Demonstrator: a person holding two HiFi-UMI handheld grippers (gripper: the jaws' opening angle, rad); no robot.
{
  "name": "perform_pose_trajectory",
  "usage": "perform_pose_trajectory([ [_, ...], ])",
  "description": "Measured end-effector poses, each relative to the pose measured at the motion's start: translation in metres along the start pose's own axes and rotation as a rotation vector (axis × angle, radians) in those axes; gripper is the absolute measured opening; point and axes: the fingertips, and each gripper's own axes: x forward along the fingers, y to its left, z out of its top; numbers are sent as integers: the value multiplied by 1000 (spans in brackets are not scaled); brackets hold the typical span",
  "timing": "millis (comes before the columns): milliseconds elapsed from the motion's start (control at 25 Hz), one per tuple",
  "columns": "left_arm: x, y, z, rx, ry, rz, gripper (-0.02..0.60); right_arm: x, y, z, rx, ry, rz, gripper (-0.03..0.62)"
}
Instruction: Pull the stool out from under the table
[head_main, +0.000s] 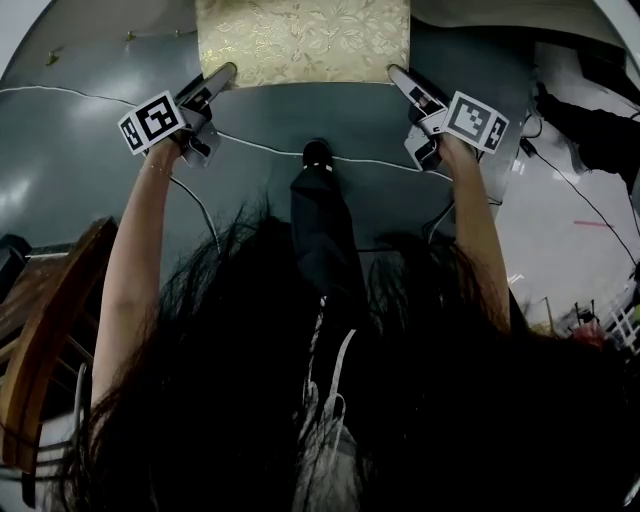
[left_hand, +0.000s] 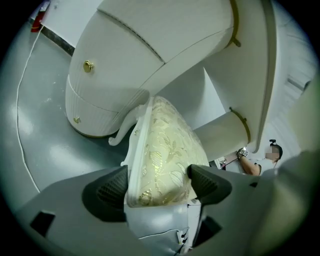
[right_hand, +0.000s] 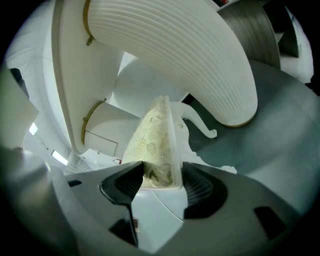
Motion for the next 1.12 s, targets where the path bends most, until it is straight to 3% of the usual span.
perform_pose_trajectory([
  [320, 4, -2, 6, 19, 63, 25, 382, -4, 1, -7, 32, -16, -45, 253],
  [800, 3, 2, -7, -85, 133, 59, 382, 2, -2, 5, 45, 96, -104, 253],
  [1120, -1, 0, -11, -82, 143, 38, 382, -1, -3, 10, 32, 72, -119, 253],
])
